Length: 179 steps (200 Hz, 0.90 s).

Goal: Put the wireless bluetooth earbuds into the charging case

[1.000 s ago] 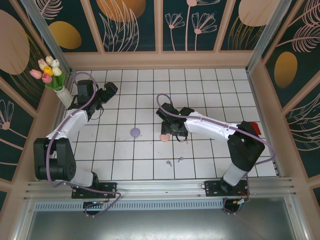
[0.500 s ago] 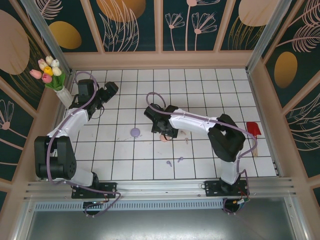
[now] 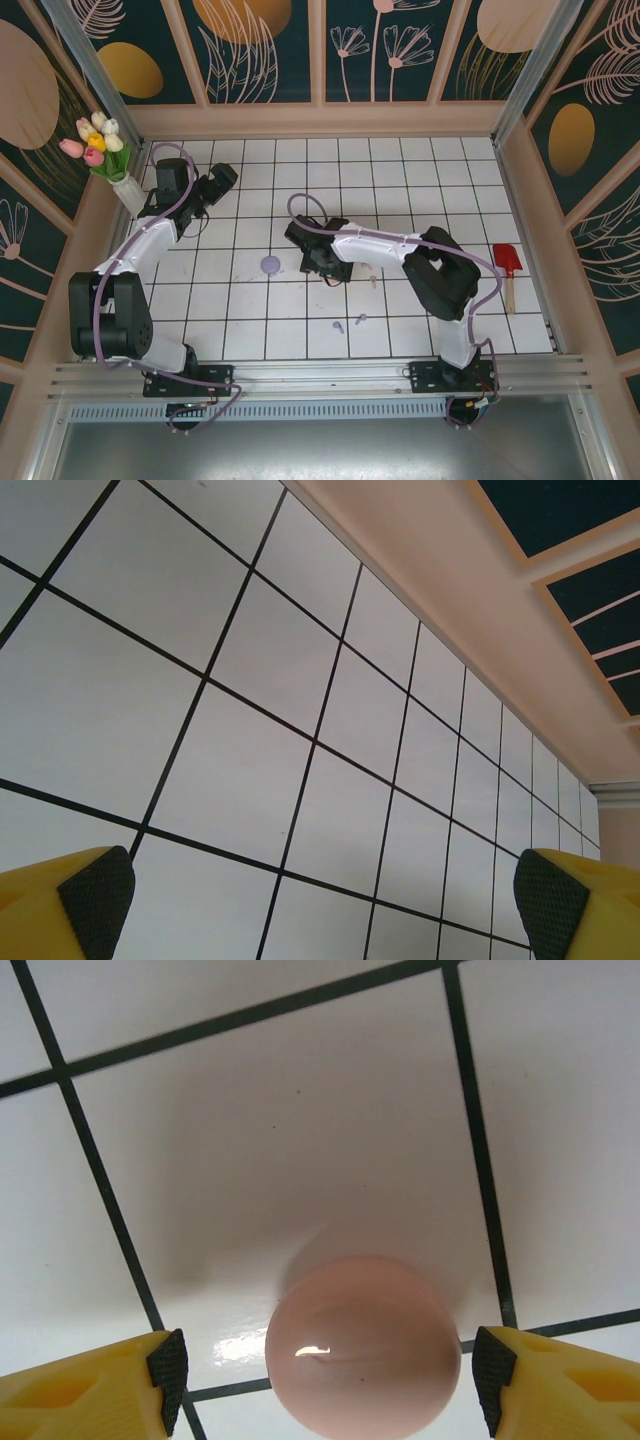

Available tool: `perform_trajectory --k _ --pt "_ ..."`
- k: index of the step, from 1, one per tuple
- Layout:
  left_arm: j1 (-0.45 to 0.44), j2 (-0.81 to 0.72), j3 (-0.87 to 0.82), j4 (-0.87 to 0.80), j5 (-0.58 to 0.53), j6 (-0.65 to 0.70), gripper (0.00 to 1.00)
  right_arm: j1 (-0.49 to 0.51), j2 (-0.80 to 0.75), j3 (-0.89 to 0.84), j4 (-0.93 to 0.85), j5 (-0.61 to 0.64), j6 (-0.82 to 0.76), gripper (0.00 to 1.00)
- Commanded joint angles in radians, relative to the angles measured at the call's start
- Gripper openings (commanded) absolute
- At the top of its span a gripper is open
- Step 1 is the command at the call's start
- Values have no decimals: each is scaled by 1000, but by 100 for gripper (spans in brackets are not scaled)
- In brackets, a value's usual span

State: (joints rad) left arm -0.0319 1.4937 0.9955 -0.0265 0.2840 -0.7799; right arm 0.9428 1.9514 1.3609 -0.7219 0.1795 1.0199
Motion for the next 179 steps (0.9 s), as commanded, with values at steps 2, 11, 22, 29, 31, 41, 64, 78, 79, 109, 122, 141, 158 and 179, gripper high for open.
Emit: perform_trajectory --k 2,11,22,29,31,41,64,78,79,109,122,141,158,179 --pt "-5 10 31 26 23 -3 99 5 16 -24 1 -6 -24 77" --pt "-5 8 31 26 26 -3 99 4 17 -35 5 -6 -26 77" --pt "-7 7 31 26 30 -1 99 4 19 -47 13 -10 -29 77" --pt "-6 8 32 27 32 1 99 4 20 -51 15 -11 -32 77" --pt "-7 7 31 27 33 0 99 5 22 -51 16 -11 -33 77" --pt "-6 5 29 29 39 4 99 4 24 -54 19 -11 -40 77" --pt "-12 1 34 30 51 15 99 4 33 -50 22 -12 -62 76" --pt "-18 2 43 21 55 29 99 2 36 -49 22 -13 -78 76" --pt "-19 2 44 20 56 29 99 2 35 -49 22 -14 -80 76" --pt "-35 10 61 1 66 59 99 -7 38 -50 24 -18 -112 74" --pt "-41 11 63 -2 61 65 99 -8 38 -50 24 -20 -120 72" --pt "-48 13 63 -9 55 68 99 -9 38 -49 26 -21 -122 69" --pt "-52 14 63 -12 51 68 99 -9 39 -51 30 -23 -121 67" --pt "-57 14 63 -15 43 72 99 -9 42 -52 33 -18 -114 66"
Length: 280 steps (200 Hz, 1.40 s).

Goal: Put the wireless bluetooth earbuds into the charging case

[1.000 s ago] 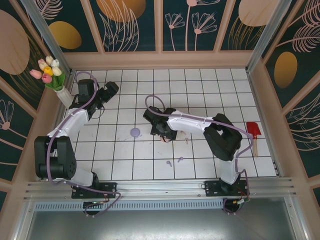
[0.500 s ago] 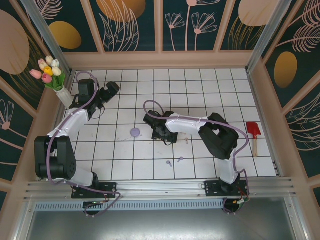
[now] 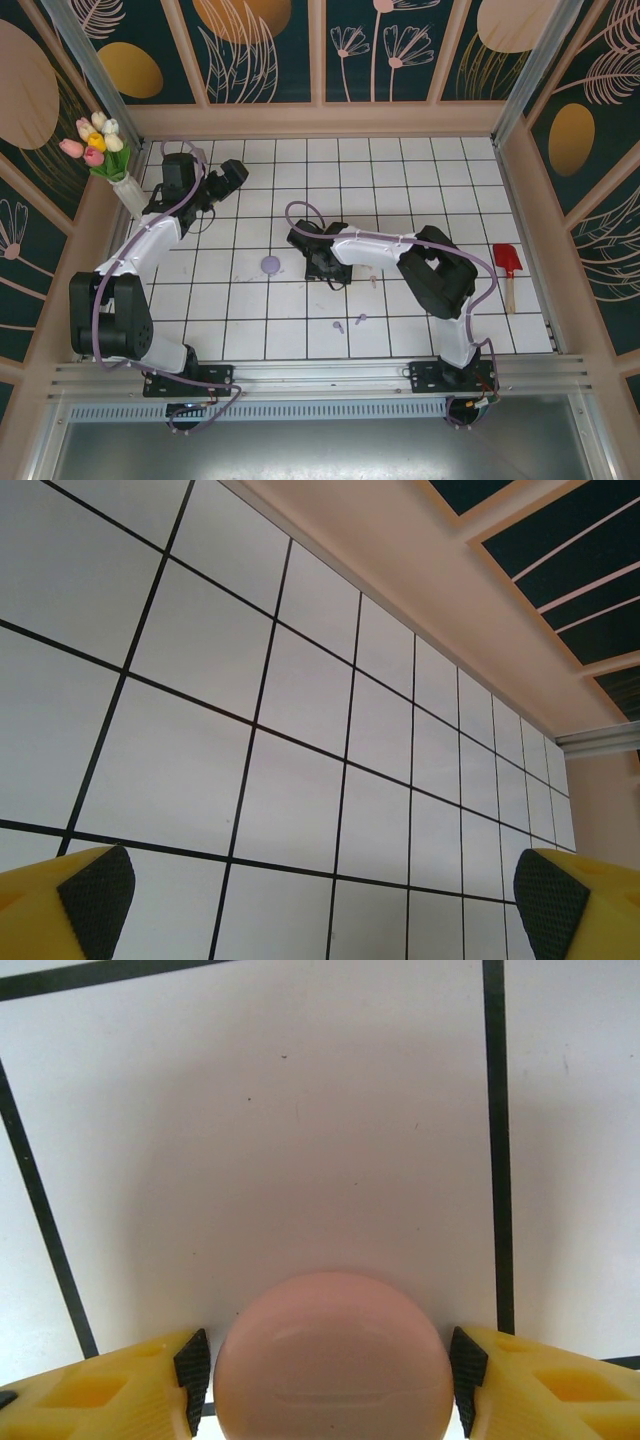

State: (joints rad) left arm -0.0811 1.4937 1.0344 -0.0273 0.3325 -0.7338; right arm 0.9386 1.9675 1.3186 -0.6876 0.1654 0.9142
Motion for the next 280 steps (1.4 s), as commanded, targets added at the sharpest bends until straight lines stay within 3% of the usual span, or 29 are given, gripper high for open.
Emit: perform_trajectory --k 1,155,214,280 --pt "-8 14 24 -14 -5 26 99 -4 26 -9 -1 -4 -9 66" --pt "-16 -12 -4 -15 -41 28 99 -28 -11 3 21 20 2 48" --pt "-40 -18 -57 137 60 3 99 -131 -76 -1 132 -14 -17 46" --pt "-111 -13 -180 289 69 -65 99 -284 -68 1 254 -77 -22 44"
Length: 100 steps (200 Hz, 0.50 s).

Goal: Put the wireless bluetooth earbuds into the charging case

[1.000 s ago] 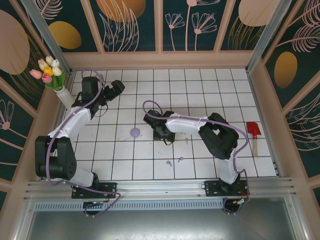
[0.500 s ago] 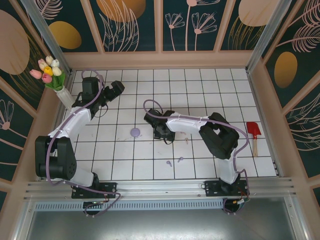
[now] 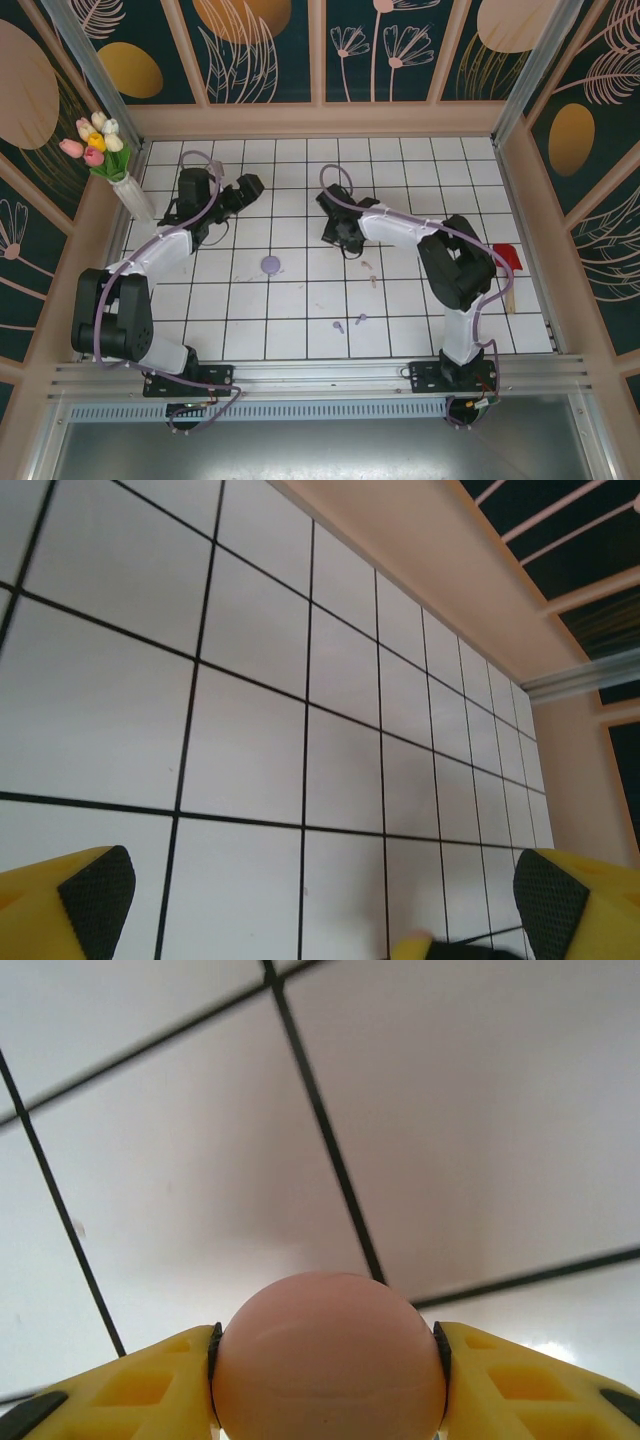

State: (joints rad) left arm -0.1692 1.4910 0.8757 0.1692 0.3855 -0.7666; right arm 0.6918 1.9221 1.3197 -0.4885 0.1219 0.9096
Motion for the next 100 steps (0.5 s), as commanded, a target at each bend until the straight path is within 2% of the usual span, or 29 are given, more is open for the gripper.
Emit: perform_trajectory --k 1,46,100 --pt "-24 -11 -22 93 15 -32 98 -39 -22 0 56 -34 -18 44" --pt "-76 -7 -67 161 4 -49 99 -88 1 -2 67 -43 -29 44" --pt "-161 42 -141 359 36 -53 99 -138 10 7 124 -133 -6 44"
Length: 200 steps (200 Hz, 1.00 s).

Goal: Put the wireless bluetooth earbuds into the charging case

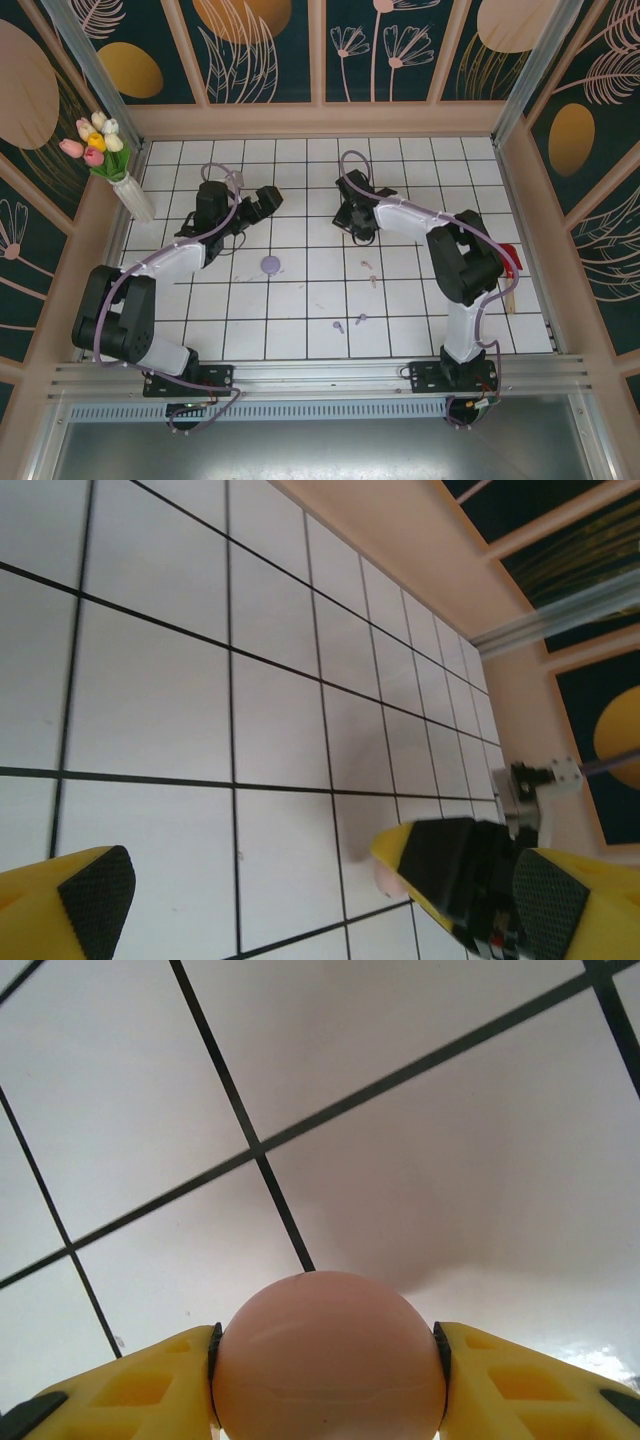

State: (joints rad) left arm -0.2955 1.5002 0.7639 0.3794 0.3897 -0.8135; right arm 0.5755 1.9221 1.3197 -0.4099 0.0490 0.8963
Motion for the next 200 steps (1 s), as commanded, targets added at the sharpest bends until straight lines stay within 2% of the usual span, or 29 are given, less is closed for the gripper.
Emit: perform_trajectory --k 1,61,111,200 --pt "-37 34 -30 153 33 -6 98 -22 9 7 47 -62 9 44" --pt "-156 142 -54 345 22 29 98 -80 17 12 151 -194 72 45" --pt "-239 269 -50 521 -11 29 92 -101 20 21 209 -273 130 45" --pt "-289 462 35 704 -89 3 76 -119 24 8 278 -354 205 45"
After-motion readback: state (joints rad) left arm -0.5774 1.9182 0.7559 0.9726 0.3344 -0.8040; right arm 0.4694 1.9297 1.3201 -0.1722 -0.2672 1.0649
